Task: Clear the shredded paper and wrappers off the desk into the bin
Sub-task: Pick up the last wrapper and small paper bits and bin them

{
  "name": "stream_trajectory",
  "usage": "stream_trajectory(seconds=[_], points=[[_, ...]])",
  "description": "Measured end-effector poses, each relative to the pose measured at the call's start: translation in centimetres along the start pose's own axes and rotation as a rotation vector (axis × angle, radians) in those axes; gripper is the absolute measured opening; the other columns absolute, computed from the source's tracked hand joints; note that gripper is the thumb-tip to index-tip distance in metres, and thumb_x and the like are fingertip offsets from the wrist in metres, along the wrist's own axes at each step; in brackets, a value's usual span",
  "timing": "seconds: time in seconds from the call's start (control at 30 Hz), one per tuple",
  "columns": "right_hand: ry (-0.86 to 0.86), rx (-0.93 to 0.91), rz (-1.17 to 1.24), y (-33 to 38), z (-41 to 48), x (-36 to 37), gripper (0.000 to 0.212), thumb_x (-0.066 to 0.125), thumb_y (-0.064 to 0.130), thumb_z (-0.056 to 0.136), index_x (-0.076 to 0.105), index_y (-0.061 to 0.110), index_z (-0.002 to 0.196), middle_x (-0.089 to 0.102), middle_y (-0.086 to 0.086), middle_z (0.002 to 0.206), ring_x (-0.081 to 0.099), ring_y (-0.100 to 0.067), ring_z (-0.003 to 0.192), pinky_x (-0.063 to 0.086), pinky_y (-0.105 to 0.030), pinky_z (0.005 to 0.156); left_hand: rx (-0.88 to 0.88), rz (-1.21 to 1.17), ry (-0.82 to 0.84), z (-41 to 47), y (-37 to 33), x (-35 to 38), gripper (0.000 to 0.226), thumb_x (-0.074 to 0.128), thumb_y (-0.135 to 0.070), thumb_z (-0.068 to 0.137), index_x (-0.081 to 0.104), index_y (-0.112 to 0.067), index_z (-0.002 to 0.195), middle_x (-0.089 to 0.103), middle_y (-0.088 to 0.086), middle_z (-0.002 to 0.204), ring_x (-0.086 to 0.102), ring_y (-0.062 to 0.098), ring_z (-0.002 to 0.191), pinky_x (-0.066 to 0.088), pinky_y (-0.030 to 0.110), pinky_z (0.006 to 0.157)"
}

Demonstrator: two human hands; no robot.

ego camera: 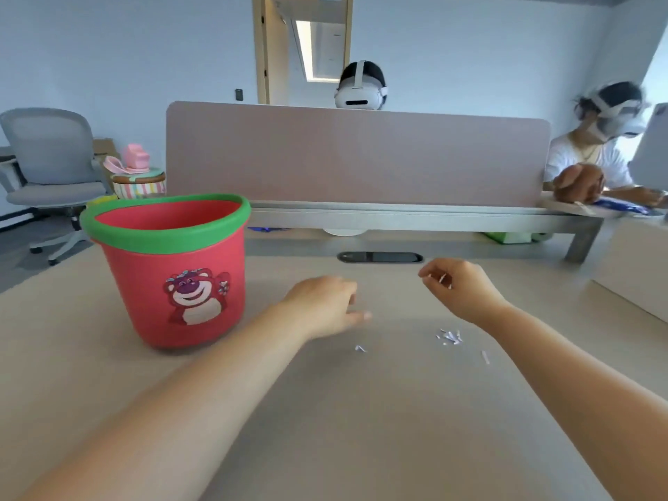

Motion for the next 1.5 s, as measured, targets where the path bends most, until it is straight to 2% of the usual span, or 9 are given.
stream_trajectory(seconds=[0.1,0.33,0.5,0.7,0.8,0.97,1.07,1.27,1.5], points=[[0.11,0.161,-0.082,-5.9,-2.6,0.2,0.012,0.056,0.013,0.086,0.067,0.017,0.09,0.059,0.001,0.08,0.053,-0.019,0.073,0.038,-0.023,0.071,-0.024,-0.087,0.241,0.2,-0.5,4.5,0.048,0.055,-0.052,0.084,0.05,-0.014,0.114,0.056,0.006,0.119,0.053,0.026,0.109,0.04,0.03,0.082],[0.203,0.211,-0.086,-8.3,-3.9,1.2,0.016,0.056,0.013,0.086,0.067,0.014,0.097,0.058,-0.003,0.092,0.055,-0.02,0.083,0.036,-0.021,0.074,0.036,-0.253,0.07,2.1,-3.0,5.4,0.021,0.06,-0.03,0.087,0.064,-0.011,0.095,0.067,0.007,0.101,0.06,0.022,0.095,0.036,0.022,0.071],[0.324,0.006,-0.209,-6.6,-4.1,2.7,0.044,0.036,-0.003,0.088,0.059,0.014,0.121,0.052,-0.008,0.13,0.047,-0.029,0.118,0.03,-0.024,0.1,0.077,-0.278,-0.008,4.2,-6.7,6.7,0.019,0.057,-0.027,0.089,0.061,-0.01,0.096,0.062,0.009,0.106,0.057,0.026,0.099,0.04,0.028,0.08],[0.257,0.002,-0.012,-7.0,-5.2,0.2,0.033,0.047,-0.007,0.083,0.071,0.008,0.099,0.068,-0.006,0.105,0.057,-0.015,0.09,0.034,-0.002,0.068,0.17,-0.31,-0.043,5.1,-7.4,7.4,0.018,0.059,-0.027,0.088,0.061,-0.01,0.091,0.054,0.003,0.096,0.057,0.023,0.092,0.04,0.027,0.078],[0.138,0.109,0.019,-8.6,-5.5,-1.8,0.024,0.052,0.0,0.085,0.07,0.011,0.098,0.063,0.0,0.092,0.053,-0.012,0.082,0.033,-0.007,0.068,0.24,-0.412,-0.004,5.5,-8.5,7.2,0.014,0.063,-0.027,0.085,0.062,-0.014,0.084,0.05,-0.005,0.09,0.057,0.016,0.083,0.043,0.026,0.08],[0.378,0.196,0.03,-9.9,-6.6,-2.2,0.024,0.076,0.022,0.072,0.067,0.013,0.093,0.056,0.008,0.071,0.05,-0.007,0.064,0.04,-0.012,0.061,0.275,-0.528,0.114,6.3,-10.1,7.0,0.033,0.074,-0.035,0.075,0.059,-0.019,0.099,0.048,-0.013,0.095,0.055,0.003,0.074,0.041,0.015,0.068],[0.366,0.169,0.06,-9.5,-6.2,-1.3,0.021,0.077,0.018,0.072,0.069,0.013,0.09,0.055,0.011,0.067,0.05,-0.001,0.059,0.04,-0.003,0.057,0.26,-0.491,0.172,7.0,-10.3,7.1,0.051,0.078,-0.036,0.069,0.06,-0.016,0.112,0.056,-0.005,0.107,0.055,0.003,0.075,0.043,0.019,0.074],[0.293,0.112,0.195,-8.4,-4.7,0.2,0.011,0.074,0.012,0.074,0.067,0.015,0.082,0.058,0.009,0.067,0.052,0.001,0.058,0.041,-0.003,0.057,0.185,-0.569,0.119,7.4,-9.5,7.3,0.043,0.08,-0.03,0.068,0.064,-0.017,0.106,0.061,-0.004,0.097,0.056,0.005,0.077,0.041,0.008,0.066],[0.319,0.104,-0.106,-8.1,-5.4,0.2,0.049,0.079,0.047,0.061,0.058,0.019,0.096,0.05,0.005,0.083,0.048,-0.01,0.072,0.04,-0.021,0.066,0.211,-0.393,0.168,7.1,-8.8,7.2,0.055,0.073,-0.04,0.074,0.058,-0.018,0.122,0.049,-0.003,0.104,0.052,0.009,0.088,0.039,0.019,0.078]])
Point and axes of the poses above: each hand's wrist, its own z-axis towards the middle knuckle, its own x-axis out of the palm, y = z × x, the point moved 4 cm from there along z, towards the middle knuckle
